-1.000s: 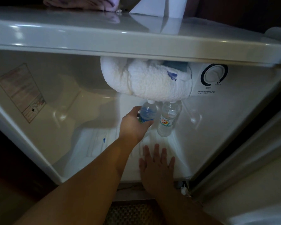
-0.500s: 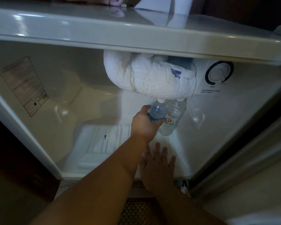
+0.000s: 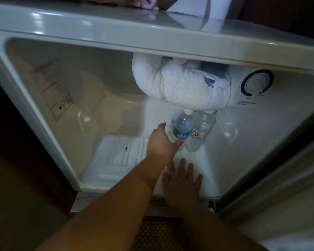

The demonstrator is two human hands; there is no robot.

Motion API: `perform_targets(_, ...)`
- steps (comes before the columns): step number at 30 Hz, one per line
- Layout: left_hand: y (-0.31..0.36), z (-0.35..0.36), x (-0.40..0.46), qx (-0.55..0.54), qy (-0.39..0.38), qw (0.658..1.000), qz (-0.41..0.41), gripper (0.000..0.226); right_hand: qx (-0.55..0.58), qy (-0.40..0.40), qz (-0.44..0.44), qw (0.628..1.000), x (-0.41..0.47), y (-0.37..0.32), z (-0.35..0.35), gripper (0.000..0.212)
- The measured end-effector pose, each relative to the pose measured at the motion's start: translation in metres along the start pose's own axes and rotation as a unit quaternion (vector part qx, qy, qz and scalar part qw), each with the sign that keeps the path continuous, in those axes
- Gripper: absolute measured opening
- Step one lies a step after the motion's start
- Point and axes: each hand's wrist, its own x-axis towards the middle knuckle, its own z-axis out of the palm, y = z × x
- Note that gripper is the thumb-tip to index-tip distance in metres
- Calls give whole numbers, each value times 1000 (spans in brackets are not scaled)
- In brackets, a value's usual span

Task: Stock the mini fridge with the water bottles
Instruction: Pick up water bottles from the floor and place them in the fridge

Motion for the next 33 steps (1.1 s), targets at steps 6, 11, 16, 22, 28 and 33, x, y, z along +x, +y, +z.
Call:
perform_targets(6, -22, -61, -66, 104, -29, 993, 48, 70, 32, -80, 62, 994, 0, -23, -35, 57)
perform_targets(11, -30, -179, -135, 144, -3, 989, 38, 64, -17, 104, -168, 980, -43, -84, -67, 29)
perform_targets(16, -51, -308, -231, 136, 76, 987, -37, 34, 117, 103, -443, 883, -106, -170, -68, 26)
perform_targets(22, -109, -409, -345, 130, 274, 928, -214, 13, 110, 7, -580, 807, -168, -277, -62, 37)
perform_targets(28, -194, -429, -427, 119, 334, 850, -390, 17, 50, -114, -642, 757, -208, -361, -10, 44)
perform_targets(33, -248, -404, -479, 100, 333, 808, -476, 22, -71, -195, -709, 674, -247, -404, 59, 44)
